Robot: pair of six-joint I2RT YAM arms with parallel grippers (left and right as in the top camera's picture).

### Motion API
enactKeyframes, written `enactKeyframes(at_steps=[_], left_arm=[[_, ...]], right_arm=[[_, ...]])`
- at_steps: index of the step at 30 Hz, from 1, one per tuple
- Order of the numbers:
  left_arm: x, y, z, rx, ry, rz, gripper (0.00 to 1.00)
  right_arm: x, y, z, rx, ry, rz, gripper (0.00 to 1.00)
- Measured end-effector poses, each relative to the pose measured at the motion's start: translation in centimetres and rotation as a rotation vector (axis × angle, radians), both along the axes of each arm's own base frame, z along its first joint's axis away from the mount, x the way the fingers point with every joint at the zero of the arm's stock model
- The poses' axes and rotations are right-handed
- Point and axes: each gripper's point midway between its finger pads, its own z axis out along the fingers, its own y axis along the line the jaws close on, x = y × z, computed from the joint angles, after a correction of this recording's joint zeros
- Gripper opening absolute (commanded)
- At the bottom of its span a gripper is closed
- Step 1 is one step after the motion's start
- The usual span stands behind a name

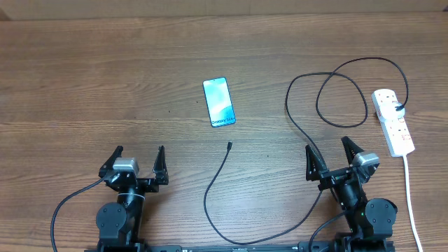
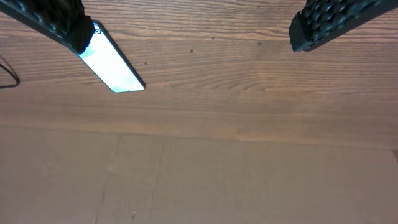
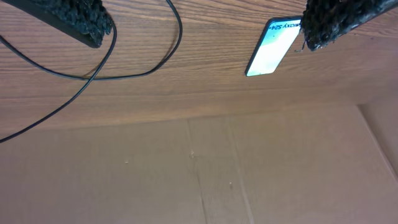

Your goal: Plug charger to phone and switch on socket

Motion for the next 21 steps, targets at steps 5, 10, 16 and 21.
enactKeyframes(at_steps=[5,10,16,21], left_arm=[[0.0,0.0,0.0,0.0,0.0,0.0,1.0],[0.0,0.0,0.0,0.0,0.0,0.0,1.0],[0.0,0.0,0.0,0.0,0.0,0.0,1.0],[0.0,0.0,0.0,0.0,0.0,0.0,1.0]], right_arm=[[-0.4,1.7,0.0,0.0,0.0,0.071,1.0],[-0.4,1.7,0.0,0.0,0.0,0.074,1.0],[-0.4,1.7,0.0,0.0,0.0,0.074,1.0],[-0.4,1.7,0.0,0.0,0.001,0.074,1.0]])
